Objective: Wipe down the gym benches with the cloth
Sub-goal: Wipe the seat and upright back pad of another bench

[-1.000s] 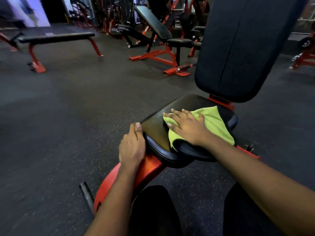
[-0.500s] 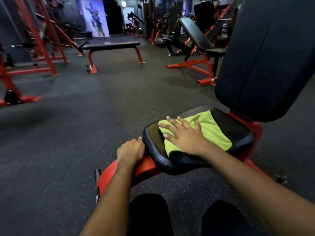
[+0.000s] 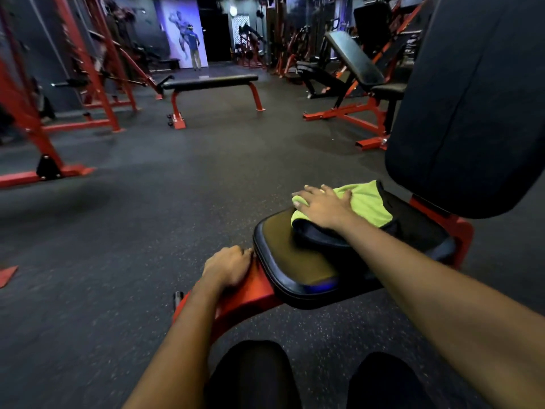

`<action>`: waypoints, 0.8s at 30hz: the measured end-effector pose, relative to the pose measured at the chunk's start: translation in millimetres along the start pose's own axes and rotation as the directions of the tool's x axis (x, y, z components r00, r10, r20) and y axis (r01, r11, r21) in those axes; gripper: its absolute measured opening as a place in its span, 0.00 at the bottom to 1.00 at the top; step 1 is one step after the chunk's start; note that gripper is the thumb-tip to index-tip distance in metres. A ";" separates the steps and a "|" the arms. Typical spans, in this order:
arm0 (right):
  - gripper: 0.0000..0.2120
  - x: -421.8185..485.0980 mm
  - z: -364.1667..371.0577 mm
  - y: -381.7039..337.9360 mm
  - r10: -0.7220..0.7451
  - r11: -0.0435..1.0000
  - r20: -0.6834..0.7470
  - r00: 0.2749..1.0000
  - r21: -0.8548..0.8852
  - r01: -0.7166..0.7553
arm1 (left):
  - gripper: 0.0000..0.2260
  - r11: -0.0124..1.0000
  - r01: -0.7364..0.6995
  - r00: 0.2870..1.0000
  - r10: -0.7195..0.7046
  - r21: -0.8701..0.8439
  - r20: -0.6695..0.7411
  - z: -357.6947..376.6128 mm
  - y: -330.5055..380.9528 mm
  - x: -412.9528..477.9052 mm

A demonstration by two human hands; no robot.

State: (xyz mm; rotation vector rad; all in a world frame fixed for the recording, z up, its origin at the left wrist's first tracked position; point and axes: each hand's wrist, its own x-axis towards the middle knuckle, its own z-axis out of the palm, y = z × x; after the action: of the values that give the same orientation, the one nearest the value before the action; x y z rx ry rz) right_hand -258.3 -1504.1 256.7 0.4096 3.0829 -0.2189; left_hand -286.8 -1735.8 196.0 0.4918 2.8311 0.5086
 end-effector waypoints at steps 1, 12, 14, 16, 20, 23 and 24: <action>0.23 -10.3 3.0 -4.5 -0.061 0.998 -0.021 0.998 -0.007 0.061 | 0.21 0.999 0.003 1.000 -0.002 -0.039 0.010 -2.0 -5.3 2.9; 0.24 -2.6 -3.0 24.3 0.070 0.996 -0.035 0.997 0.061 -0.068 | 0.21 1.000 -0.016 1.000 0.016 0.021 -0.017 12.8 -26.3 10.7; 0.23 12.5 0.1 2.5 0.066 0.998 0.007 0.998 0.020 -0.066 | 0.21 1.000 -0.017 0.999 0.018 0.017 -0.032 13.5 -25.5 10.6; 0.22 7.3 6.3 -22.1 -0.043 0.999 0.017 0.999 0.015 0.042 | 0.21 0.999 -0.030 0.999 0.031 0.024 -0.044 12.8 -24.6 11.0; 0.21 -52.8 18.6 -39.4 -0.282 0.959 -0.051 0.958 -0.002 0.283 | 0.22 0.997 -0.062 0.997 0.064 0.037 -0.048 16.0 -27.2 10.2; 0.23 -89.4 17.7 -16.2 -0.290 0.955 -0.090 0.953 0.046 0.294 | 0.22 0.998 -0.058 0.997 0.059 0.015 -0.051 15.2 -27.5 10.0; 0.25 -91.1 15.8 -2.7 -0.234 0.968 -0.087 0.968 0.075 0.241 | 0.22 0.998 -0.065 0.996 0.066 0.012 -0.053 14.8 -26.5 9.7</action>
State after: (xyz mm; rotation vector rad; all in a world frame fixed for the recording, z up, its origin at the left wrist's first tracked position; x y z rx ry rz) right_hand -171.1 -1532.5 245.3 0.0482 3.2035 -0.3485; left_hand -299.2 -1751.3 171.1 0.5834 2.8775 0.5267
